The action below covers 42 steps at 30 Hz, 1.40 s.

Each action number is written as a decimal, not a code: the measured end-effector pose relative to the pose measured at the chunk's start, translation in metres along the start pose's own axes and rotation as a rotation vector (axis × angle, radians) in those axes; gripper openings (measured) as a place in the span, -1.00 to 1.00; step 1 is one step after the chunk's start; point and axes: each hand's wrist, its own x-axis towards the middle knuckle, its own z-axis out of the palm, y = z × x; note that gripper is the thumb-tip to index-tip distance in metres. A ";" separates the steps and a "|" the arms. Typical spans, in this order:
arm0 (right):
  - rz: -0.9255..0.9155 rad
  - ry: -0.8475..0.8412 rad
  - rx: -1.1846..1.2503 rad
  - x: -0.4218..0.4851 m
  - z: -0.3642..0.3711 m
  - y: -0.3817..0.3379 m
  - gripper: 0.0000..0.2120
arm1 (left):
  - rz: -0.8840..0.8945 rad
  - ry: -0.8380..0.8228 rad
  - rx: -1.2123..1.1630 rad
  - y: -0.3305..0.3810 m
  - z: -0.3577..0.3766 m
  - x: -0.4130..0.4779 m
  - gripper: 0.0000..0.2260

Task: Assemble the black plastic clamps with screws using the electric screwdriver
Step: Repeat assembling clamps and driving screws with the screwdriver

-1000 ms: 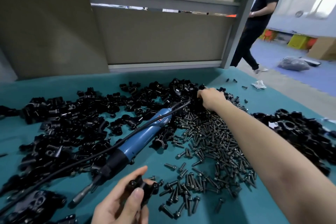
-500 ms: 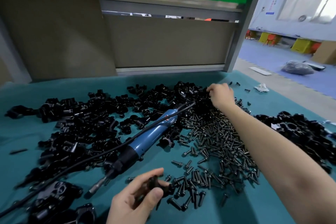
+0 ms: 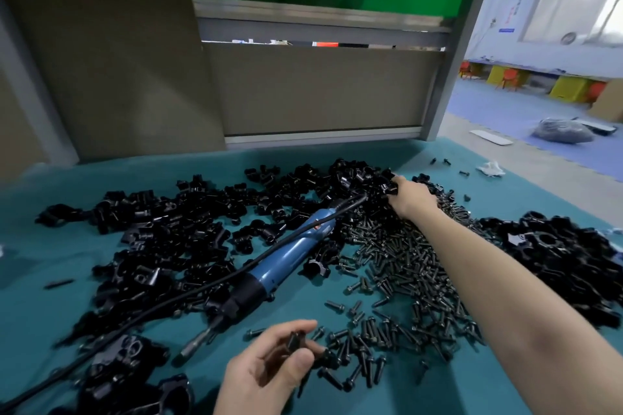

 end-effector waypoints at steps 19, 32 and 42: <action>-0.095 0.215 1.112 -0.084 -0.028 -0.028 -0.74 | 0.006 0.018 -0.169 -0.009 -0.002 0.006 -0.54; -0.536 0.116 0.918 -0.270 -0.007 -0.061 -0.74 | 0.060 0.036 -0.103 -0.017 -0.002 0.001 -0.78; -0.823 0.417 0.571 -0.274 0.004 -0.059 -0.75 | 0.087 0.007 -0.043 -0.018 -0.001 0.001 -0.67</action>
